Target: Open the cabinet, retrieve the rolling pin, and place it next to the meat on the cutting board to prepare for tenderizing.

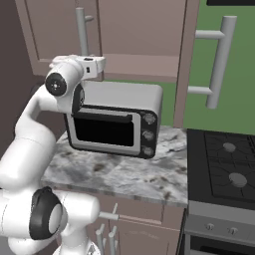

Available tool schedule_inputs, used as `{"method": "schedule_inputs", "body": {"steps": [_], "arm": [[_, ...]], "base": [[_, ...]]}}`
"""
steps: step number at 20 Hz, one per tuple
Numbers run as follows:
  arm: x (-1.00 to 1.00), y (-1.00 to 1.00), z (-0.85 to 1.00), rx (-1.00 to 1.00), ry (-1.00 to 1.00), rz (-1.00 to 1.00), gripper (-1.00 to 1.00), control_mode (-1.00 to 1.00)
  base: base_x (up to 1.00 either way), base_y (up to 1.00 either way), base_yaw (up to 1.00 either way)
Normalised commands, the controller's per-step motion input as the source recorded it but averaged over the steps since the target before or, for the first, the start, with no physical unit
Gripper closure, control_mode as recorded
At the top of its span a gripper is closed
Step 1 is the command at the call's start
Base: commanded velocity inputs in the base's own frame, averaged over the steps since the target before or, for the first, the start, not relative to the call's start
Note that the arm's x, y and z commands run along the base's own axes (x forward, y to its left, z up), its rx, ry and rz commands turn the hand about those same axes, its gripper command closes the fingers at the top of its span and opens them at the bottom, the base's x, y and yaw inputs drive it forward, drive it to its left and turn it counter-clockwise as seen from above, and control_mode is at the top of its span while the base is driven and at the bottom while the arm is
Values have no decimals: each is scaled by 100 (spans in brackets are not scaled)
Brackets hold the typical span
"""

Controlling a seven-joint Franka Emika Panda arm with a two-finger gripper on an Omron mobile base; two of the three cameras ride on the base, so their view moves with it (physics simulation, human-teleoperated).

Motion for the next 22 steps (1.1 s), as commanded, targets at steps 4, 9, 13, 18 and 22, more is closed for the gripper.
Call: {"method": "schedule_inputs", "body": {"steps": [4,9,13,18,22], "arm": [[-43,78,0,-6,0,-4,100,-100],[-46,76,0,-6,0,-4,100,-100],[-49,70,0,-2,0,-1,100,-100],[-45,71,0,-2,0,0,100,-100],[-63,48,-1,0,0,0,100,-100]], "base": [[0,0,0],[0,0,0],[0,0,0],[0,0,0],[0,0,0]]}}
